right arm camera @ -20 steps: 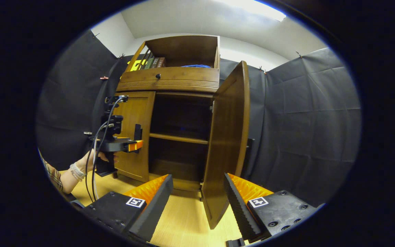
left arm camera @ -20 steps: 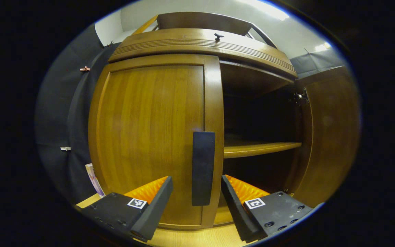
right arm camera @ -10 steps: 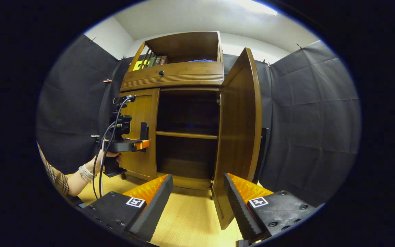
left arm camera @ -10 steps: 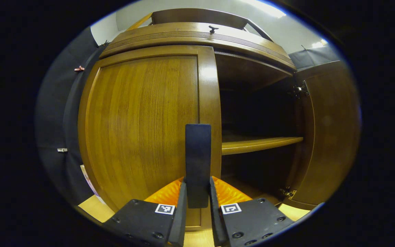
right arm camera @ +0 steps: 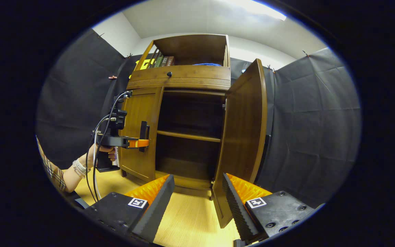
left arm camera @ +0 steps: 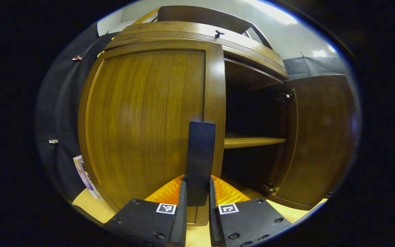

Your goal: Open the right door of the double-door shoe cabinet with the right hand, and open the left door with the left hand.

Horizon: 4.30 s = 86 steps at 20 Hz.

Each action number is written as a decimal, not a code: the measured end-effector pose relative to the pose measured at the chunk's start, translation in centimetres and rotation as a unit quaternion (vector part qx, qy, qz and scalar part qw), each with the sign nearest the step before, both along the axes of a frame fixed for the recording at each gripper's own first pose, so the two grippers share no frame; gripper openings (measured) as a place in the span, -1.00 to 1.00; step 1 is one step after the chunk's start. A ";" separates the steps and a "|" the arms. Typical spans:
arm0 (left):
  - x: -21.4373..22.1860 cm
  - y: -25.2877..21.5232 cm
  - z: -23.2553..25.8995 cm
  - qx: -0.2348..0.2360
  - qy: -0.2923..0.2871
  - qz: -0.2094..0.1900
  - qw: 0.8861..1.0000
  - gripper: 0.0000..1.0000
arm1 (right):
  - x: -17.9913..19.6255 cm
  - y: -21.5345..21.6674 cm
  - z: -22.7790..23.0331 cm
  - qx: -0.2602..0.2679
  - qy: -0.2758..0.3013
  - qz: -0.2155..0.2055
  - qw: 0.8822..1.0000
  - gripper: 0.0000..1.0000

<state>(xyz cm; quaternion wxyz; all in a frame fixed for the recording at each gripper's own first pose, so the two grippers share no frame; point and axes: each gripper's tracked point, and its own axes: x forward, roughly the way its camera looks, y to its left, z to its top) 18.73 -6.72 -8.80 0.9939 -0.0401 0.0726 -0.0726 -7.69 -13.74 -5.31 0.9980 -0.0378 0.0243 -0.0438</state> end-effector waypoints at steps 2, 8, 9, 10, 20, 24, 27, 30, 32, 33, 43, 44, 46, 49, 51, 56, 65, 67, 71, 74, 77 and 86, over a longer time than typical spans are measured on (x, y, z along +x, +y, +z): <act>-1.4 0.3 0.1 -0.005 0.005 -0.018 1.000 -0.39 | 0.0 0.7 0.3 -0.002 -0.003 0.001 1.000 0.82; -4.9 1.2 0.5 -0.022 0.009 -0.059 0.998 -0.39 | -0.3 2.7 -1.0 0.012 0.017 0.004 1.000 0.85; -5.5 1.3 0.7 -0.027 0.010 -0.063 0.998 -0.37 | -0.4 2.7 -1.1 0.017 0.018 0.003 1.000 0.85; -6.1 1.5 0.7 -0.029 0.011 -0.066 0.997 -0.37 | -0.5 2.9 -1.1 0.022 0.020 0.003 1.000 0.87; -11.3 4.5 1.0 -0.040 0.027 -0.086 0.995 -0.39 | -1.4 6.3 -1.7 0.049 0.029 0.010 0.998 0.93; -14.2 6.8 1.1 -0.032 0.024 -0.080 0.996 -0.41 | -1.2 7.4 -3.1 0.055 0.044 0.012 0.997 0.94; -15.6 8.4 1.1 -0.029 0.019 -0.066 0.997 -0.41 | -1.1 8.4 -3.9 0.063 0.056 0.023 0.996 0.94; -16.9 10.1 1.3 -0.029 0.017 -0.043 0.999 -0.39 | -0.8 8.8 -3.7 0.061 0.053 0.025 0.996 0.94; -17.9 11.3 1.6 -0.028 0.014 -0.028 0.999 -0.37 | -0.8 9.0 -3.6 0.057 0.050 0.029 0.997 0.94; -18.2 11.9 1.7 -0.027 0.010 -0.021 0.999 -0.45 | -0.7 9.2 -3.5 0.056 0.049 0.031 0.997 0.94; -20.7 16.5 2.0 0.016 -0.008 0.035 0.999 -0.70 | 1.0 12.5 -3.2 0.033 0.047 0.066 0.996 0.93; -21.1 17.1 1.9 0.021 -0.010 0.047 0.999 -0.71 | 1.2 12.7 -3.1 0.032 0.045 0.070 0.996 0.92; -21.6 18.7 1.7 0.028 -0.011 0.073 0.997 -0.80 | 1.6 13.3 -2.8 0.033 0.038 0.080 0.995 0.93; -22.4 20.9 1.4 0.037 -0.007 0.105 0.994 -0.77 | 2.4 14.2 -2.6 0.037 0.033 0.097 0.994 0.92; -23.3 20.3 1.5 0.028 -0.005 0.098 0.995 -0.86 | 2.7 14.7 -2.5 0.038 0.031 0.106 0.993 0.93; -26.1 18.2 2.7 0.002 -0.008 0.084 0.996 -0.87 | 3.3 15.0 -2.1 0.038 0.021 0.111 0.993 0.93; -26.8 6.9 6.7 -0.006 -0.043 -0.006 0.999 -0.78 | 4.5 12.2 -0.7 0.036 0.023 0.037 0.998 0.93; -25.3 6.0 7.2 0.009 -0.051 0.007 0.999 -0.46 | 4.3 12.0 0.1 0.028 0.017 0.029 0.999 0.92; -23.0 3.3 6.7 0.039 -0.059 -0.005 0.997 0.49 | 3.9 10.9 2.2 0.011 -0.010 0.003 1.000 0.94; -22.0 2.3 7.1 0.038 -0.068 -0.001 0.997 0.96 | 3.8 10.5 2.7 0.013 -0.015 -0.006 1.000 0.95; -21.3 1.9 7.2 0.045 -0.069 0.008 0.997 0.97 | 3.7 10.4 2.9 0.011 -0.014 -0.009 1.000 0.95; -20.9 2.1 6.7 0.033 -0.057 0.002 0.998 0.92 | 4.2 10.9 3.0 0.016 -0.015 0.004 1.000 0.94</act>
